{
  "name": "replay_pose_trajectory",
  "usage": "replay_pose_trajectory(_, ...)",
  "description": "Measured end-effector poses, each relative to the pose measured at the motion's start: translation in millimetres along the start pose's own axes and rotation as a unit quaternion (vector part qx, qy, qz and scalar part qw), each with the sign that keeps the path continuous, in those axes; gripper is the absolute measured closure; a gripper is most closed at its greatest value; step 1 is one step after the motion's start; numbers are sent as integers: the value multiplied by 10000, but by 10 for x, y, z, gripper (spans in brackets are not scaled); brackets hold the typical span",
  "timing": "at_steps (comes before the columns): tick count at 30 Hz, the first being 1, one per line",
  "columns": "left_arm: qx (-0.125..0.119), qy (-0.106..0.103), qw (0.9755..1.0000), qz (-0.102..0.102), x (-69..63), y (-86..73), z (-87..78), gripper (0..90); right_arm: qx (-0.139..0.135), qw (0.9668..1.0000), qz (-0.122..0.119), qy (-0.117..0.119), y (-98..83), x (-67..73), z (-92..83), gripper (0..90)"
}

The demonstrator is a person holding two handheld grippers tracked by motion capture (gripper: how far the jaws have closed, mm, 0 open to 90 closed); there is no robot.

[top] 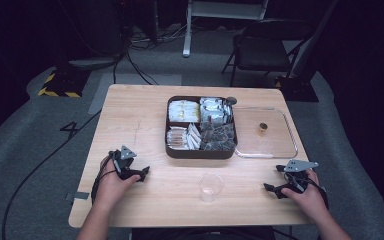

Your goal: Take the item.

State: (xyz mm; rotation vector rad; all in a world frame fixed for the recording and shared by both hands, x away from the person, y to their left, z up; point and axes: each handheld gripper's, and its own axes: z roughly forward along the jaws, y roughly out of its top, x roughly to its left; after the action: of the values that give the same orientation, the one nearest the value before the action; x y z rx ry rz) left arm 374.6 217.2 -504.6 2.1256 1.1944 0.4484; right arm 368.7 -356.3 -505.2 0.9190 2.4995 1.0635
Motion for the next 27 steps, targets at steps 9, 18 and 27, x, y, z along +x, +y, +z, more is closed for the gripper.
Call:
replay_pose_trajectory(9, -7, 5, 10000, -8, 3, -1, -3, 104, 5, 10000, -4, 1, 0, 1, 0, 47)
replay_pose_trajectory(18, -85, 38, 9997, -207, 39, -6, -72, 317, -4, 10000, 0, -12, 0, 1, -1, 54)
replay_pose_trajectory(27, -235, -300, 9987, -335, 35, 124, -183, 348, -28, 10000, 62, -61, -4, -2, -11, 80)
